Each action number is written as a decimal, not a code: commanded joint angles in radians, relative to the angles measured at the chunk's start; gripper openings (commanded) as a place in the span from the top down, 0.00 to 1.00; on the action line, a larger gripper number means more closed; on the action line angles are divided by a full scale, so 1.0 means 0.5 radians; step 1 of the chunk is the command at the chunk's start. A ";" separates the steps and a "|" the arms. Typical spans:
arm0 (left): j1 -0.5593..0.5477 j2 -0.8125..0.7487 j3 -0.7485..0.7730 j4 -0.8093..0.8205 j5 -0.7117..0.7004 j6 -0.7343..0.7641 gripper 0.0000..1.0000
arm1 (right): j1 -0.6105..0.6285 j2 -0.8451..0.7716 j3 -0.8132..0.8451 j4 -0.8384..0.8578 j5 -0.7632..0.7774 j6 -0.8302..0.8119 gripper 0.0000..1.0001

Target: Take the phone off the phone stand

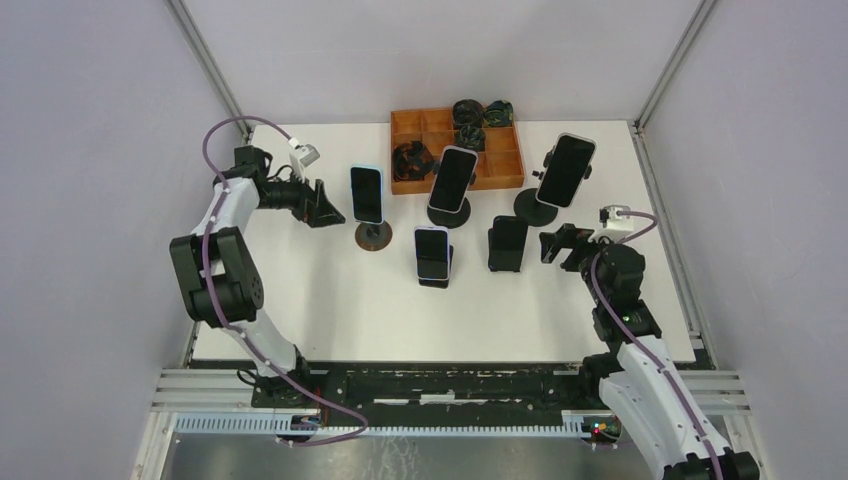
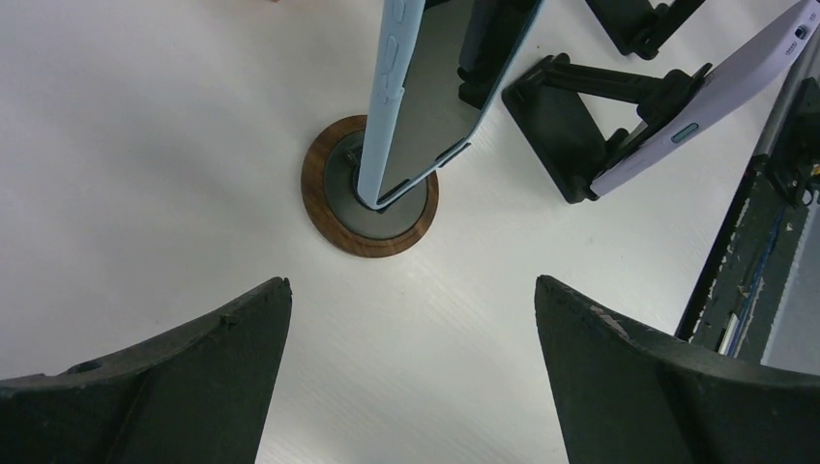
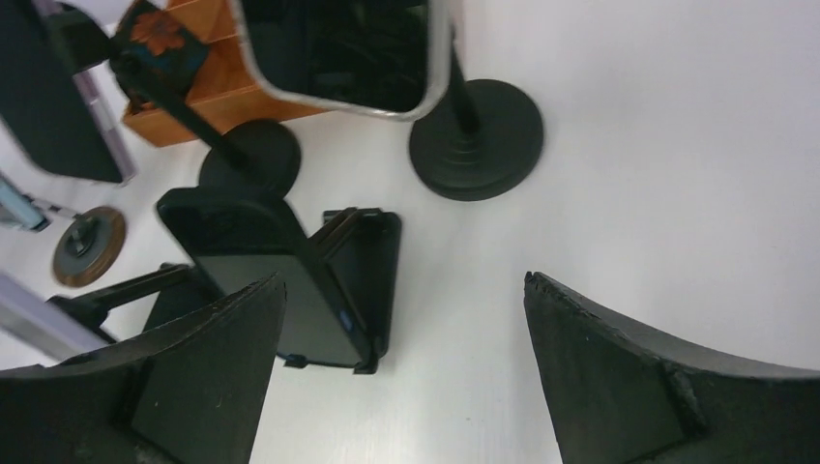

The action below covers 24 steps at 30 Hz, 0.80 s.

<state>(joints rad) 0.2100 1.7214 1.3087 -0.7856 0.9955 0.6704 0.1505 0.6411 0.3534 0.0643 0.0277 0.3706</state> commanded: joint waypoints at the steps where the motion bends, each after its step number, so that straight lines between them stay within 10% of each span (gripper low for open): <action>1: -0.076 0.151 0.174 -0.097 0.164 0.138 0.00 | 0.077 -0.049 0.045 -0.011 -0.278 -0.003 0.02; 15: -0.268 0.536 0.481 0.026 0.122 0.056 0.01 | 0.313 0.099 0.198 0.029 -0.496 -0.051 0.02; 24: -0.292 0.633 0.536 0.028 0.164 0.104 0.19 | 0.432 0.230 0.303 0.132 -0.639 -0.046 0.02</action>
<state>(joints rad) 0.0753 2.0136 1.5295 -0.7834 1.0328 0.6945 0.3424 0.7456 0.4465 0.0704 -0.2543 0.3580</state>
